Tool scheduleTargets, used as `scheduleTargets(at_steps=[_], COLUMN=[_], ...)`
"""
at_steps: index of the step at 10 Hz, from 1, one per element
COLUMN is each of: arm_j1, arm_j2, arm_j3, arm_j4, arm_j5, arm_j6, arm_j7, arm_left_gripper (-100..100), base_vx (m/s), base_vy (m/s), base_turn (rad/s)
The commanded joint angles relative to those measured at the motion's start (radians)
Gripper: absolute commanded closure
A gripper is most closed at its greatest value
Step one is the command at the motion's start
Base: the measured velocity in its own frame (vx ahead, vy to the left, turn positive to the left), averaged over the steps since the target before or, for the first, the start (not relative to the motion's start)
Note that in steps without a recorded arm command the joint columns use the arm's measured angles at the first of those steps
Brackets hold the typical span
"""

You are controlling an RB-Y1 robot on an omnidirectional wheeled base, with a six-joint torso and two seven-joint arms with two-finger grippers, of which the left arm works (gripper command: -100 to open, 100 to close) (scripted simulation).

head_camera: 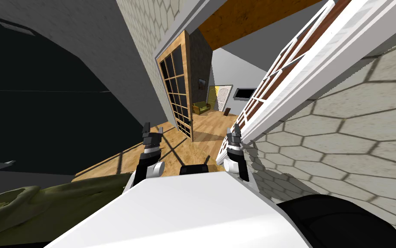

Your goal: Push the door open

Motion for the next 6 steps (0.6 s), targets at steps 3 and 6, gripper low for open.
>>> scheduleTargets(at_steps=[3,6], arm_j1=[-0.023,-0.043], arm_j2=[0.019,0.032], arm_j3=[-0.01,-0.019], arm_j4=[0.069,0.129], arm_j5=[0.012,0.022], arm_j6=[-0.017,-0.032], arm_j7=[0.064,0.119], arm_left_gripper=[-100,-100], base_vx=[0.084,0.09], base_vy=[0.058,0.068], base_turn=[-0.094,-0.076])
